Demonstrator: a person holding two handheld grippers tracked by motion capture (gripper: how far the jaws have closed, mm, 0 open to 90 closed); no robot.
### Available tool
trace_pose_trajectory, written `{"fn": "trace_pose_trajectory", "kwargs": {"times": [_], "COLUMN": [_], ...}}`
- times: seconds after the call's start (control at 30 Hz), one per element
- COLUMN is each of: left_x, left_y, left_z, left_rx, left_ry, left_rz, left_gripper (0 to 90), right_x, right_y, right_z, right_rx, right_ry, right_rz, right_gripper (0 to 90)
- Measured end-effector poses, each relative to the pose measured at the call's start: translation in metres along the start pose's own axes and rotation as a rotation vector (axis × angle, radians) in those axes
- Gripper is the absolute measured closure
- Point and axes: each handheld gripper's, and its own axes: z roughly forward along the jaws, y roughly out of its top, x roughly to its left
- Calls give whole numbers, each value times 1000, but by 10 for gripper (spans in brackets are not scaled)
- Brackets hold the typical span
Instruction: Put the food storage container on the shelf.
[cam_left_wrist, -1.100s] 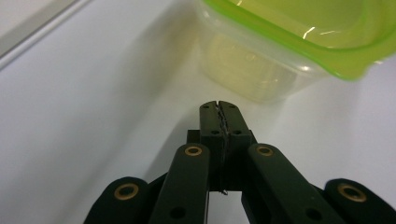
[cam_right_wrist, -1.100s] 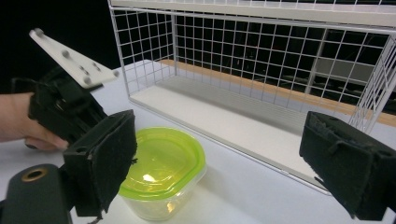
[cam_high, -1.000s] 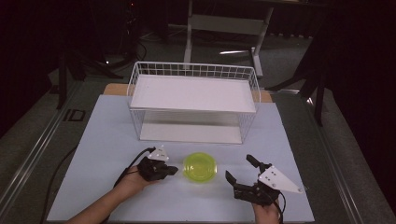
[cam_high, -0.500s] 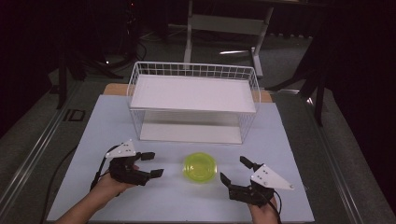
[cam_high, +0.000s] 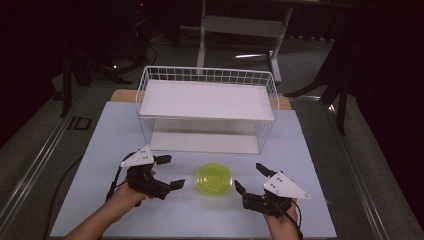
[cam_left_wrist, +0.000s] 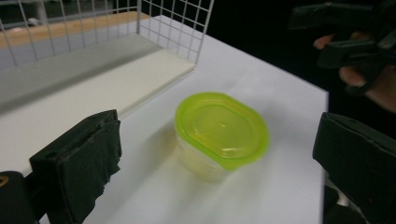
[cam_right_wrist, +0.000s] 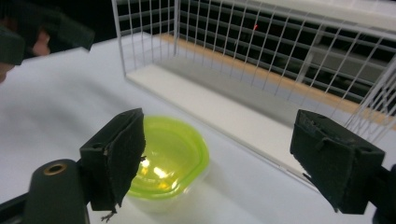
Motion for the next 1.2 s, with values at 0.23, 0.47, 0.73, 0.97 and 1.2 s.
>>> {"fn": "trace_pose_trajectory", "kwargs": {"times": [0.23,0.47,0.73,0.97,1.2], "left_x": [3,10,13,10,8], "left_y": [8,4,-7,-18,-23], "left_z": [17,41,58,72,76], "left_rx": [58,130,200,257,277], "left_ry": [0,-12,0,-28,-40], "left_rz": [-78,-166,-237,-277,-278], "left_gripper": [43,91,152,304,530], "right_x": [-14,-15,-11,-8,-8], "right_y": [-2,-5,-10,-20,-26], "right_z": [11,31,54,70,75], "right_rx": [38,143,220,319,375], "right_ry": [90,102,123,141,174], "right_rz": [152,185,222,260,278], "right_gripper": [180,118,140,222,345]}}
